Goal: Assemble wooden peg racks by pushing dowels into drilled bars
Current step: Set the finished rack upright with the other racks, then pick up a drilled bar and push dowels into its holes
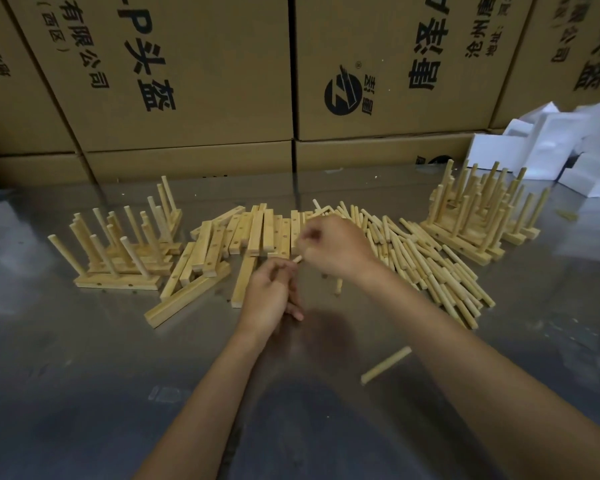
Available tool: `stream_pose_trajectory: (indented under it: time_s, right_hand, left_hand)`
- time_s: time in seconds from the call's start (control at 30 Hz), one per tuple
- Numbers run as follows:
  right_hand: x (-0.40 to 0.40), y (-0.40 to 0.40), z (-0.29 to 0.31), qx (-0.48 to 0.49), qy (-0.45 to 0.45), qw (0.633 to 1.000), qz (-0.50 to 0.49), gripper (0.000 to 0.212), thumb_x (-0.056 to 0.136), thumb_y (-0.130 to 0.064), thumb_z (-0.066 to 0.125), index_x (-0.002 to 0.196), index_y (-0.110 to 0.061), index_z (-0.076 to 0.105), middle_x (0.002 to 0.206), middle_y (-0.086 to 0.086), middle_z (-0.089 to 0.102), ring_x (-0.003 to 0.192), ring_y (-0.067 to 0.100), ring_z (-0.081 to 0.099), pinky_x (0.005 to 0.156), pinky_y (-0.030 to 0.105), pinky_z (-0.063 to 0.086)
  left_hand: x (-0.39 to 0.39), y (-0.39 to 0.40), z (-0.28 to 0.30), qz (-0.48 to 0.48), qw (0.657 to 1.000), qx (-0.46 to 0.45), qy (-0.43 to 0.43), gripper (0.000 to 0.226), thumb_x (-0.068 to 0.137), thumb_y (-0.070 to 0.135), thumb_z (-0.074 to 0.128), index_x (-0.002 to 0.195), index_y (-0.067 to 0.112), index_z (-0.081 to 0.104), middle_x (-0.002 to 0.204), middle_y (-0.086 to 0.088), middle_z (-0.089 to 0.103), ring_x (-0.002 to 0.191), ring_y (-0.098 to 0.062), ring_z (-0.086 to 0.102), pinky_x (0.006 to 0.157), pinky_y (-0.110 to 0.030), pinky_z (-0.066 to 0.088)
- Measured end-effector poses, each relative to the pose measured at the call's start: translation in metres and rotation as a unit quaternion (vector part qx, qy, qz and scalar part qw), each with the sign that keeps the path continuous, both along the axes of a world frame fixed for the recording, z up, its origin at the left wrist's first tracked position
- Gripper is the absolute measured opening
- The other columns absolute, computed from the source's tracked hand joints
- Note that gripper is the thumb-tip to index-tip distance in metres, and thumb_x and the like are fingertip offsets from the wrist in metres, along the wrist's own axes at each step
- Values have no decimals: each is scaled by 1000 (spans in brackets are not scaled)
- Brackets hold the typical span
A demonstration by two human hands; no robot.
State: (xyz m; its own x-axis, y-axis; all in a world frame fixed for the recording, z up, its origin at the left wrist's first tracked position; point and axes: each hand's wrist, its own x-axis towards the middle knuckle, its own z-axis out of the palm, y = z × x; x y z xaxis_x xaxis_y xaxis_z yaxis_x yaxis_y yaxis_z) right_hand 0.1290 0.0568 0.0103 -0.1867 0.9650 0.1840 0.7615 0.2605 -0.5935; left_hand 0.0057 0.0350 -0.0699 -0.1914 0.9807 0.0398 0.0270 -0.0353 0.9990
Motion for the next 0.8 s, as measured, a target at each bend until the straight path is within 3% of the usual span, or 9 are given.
stream_pose_trajectory:
  time_s: [0.13, 0.2, 0.27, 0.4, 0.47, 0.53, 0.7, 0.8]
  right_hand:
    - [61, -1, -26, 1, -21, 997, -68, 14, 88, -22, 58, 89, -23, 72, 101, -3, 70, 105, 18, 60, 90, 37, 52]
    - [77, -5, -43, 17, -20, 996, -89, 14, 89, -19, 59, 91, -21, 73, 103, -1, 69, 108, 21, 58, 93, 39, 50]
    - [85, -11, -60, 41, -21, 994, -103, 14, 91, -19, 59, 95, -21, 72, 104, -1, 67, 107, 20, 57, 93, 36, 48]
    - [89, -12, -72, 95, -36, 990, -100, 16, 91, -19, 59, 100, -21, 72, 103, -2, 64, 105, 19, 51, 88, 33, 42]
    - [89, -10, -70, 109, -32, 989, -98, 17, 91, -19, 59, 100, -19, 73, 104, 1, 65, 105, 21, 51, 90, 36, 44]
    - [89, -10, -70, 102, -30, 989, -99, 17, 92, -20, 58, 100, -18, 73, 103, 2, 65, 107, 22, 52, 93, 37, 43]
    - [90, -9, -68, 103, 3, 990, -92, 17, 92, -20, 57, 97, -17, 73, 103, 1, 66, 108, 22, 51, 97, 41, 42]
    - [92, -9, -67, 97, 17, 991, -91, 18, 92, -20, 57, 97, -18, 74, 103, -1, 65, 107, 19, 49, 96, 37, 42]
  left_hand:
    - [-4, -4, 0, 59, 987, 65, 138, 23, 102, 6, 46, 96, 23, 61, 83, 0, 61, 46, -12, 59, 48, -31, 53]
    - [-5, -6, 0, 96, 970, 97, 201, 22, 100, 5, 50, 102, 22, 63, 101, 1, 62, 65, -14, 66, 59, -35, 58]
    - [-3, -6, -1, 123, 956, 105, 245, 21, 97, 3, 52, 110, 15, 64, 109, 0, 58, 88, -23, 66, 75, -48, 59]
    - [3, 12, 9, 166, 903, 119, 377, 22, 100, 11, 50, 119, 14, 60, 121, -4, 55, 100, -20, 58, 80, -33, 46]
    - [-1, 29, 15, 171, 863, 117, 461, 26, 98, 13, 52, 122, 13, 62, 122, -6, 58, 109, -22, 52, 88, -35, 41]
    - [-7, 47, 19, 160, 810, 89, 556, 32, 98, 20, 54, 128, 13, 62, 128, -7, 57, 121, -25, 44, 100, -39, 33]
    - [2, 80, 26, 47, 704, 58, 707, 44, 104, 40, 37, 142, 24, 54, 158, -3, 35, 142, -29, 26, 109, -49, 24]
    - [3, 86, 28, -14, 688, 16, 725, 42, 105, 42, 34, 135, 31, 61, 164, 0, 26, 150, -31, 15, 117, -55, 13]
